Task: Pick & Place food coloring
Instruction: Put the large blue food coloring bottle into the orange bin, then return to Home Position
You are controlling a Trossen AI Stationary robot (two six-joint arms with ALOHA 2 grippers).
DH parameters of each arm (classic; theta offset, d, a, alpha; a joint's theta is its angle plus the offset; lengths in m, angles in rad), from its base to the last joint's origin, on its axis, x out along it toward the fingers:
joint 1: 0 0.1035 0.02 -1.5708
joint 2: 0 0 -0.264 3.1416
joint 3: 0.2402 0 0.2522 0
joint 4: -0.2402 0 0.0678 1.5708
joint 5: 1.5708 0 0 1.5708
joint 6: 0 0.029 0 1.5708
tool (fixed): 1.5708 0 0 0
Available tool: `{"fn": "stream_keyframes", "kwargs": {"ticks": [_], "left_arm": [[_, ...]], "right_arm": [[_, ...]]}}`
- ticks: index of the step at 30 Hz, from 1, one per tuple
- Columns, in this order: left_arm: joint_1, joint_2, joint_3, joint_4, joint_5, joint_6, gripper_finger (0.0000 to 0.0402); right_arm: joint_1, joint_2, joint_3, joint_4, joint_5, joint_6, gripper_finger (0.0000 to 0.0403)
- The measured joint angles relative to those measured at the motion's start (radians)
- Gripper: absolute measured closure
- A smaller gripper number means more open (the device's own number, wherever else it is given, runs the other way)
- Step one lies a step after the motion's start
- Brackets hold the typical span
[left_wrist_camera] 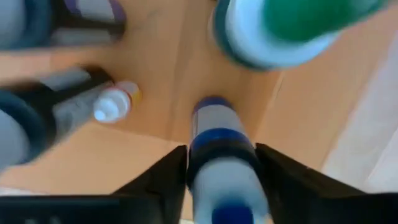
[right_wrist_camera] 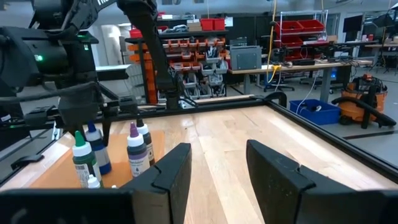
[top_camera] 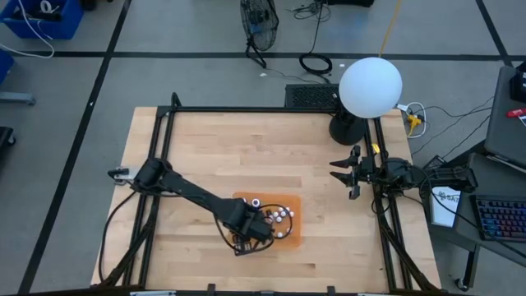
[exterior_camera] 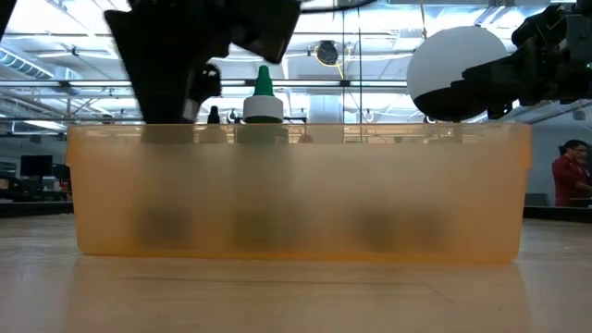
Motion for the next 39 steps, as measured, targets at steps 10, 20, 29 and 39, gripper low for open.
{"fn": "stream_keyframes", "kwargs": {"ticks": [10, 20, 29, 39], "left_arm": [[0.014, -0.131, -0.006, -0.022, -0.060, 0.045, 0.0069], [0.144, -0.519, -0.004, -0.240, -0.090, 0.178, 0.0016], [0.168, -0.870, -0.010, -0.032, -0.424, 0.506, 0.0026], [0.226, -1.202, -0.293, 0.785, 0.244, 0.981, 0.0025]], "right_arm": [[0.000, 0.000, 0.000, 0.000, 0.000, 0.000, 0.0261], [0.000, 0.000, 0.000, 0.000, 0.000, 0.000, 0.0261], [0.000, 0.000, 0.000, 0.000, 0.000, 0.000, 0.0261], [0.000, 0.000, 0.000, 0.000, 0.000, 0.000, 0.0261]]}}
